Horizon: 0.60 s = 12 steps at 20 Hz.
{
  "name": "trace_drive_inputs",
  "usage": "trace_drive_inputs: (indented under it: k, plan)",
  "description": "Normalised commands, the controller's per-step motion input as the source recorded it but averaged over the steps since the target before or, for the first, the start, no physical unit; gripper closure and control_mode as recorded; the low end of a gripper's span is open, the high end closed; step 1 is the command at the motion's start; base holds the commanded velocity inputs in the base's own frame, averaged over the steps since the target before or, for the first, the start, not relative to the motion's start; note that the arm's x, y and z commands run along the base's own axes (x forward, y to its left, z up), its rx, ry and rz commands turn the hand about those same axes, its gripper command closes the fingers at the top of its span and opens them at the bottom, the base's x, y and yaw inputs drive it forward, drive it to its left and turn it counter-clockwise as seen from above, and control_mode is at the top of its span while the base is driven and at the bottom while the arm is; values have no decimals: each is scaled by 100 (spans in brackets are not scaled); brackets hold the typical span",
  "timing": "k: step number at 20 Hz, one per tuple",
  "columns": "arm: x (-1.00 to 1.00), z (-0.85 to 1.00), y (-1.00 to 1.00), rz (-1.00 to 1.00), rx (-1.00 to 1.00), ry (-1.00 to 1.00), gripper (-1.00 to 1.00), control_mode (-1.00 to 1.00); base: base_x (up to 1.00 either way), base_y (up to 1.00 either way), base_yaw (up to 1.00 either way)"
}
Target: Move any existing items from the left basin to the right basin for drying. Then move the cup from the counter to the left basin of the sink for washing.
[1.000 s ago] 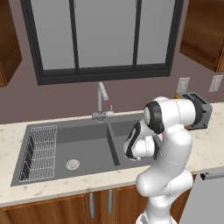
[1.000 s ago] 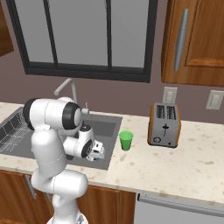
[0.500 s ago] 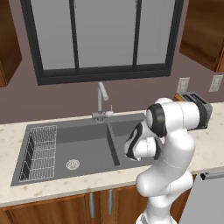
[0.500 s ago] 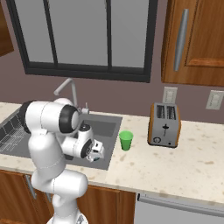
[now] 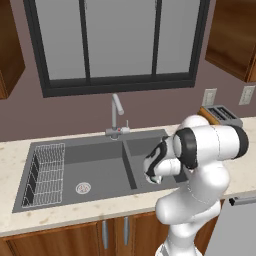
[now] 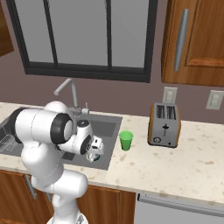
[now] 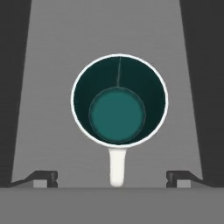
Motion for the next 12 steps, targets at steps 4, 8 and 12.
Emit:
trace_drive_inputs:
  k: [4,8,12]
  plan:
    - [-1,38,0,0,0,2,-100,-100,0,0,0]
    - [0,43,-3,0,0,6,-100,-100,0,0,0]
    - [0,46,-10,0,0,8,-100,-100,0,0,0]
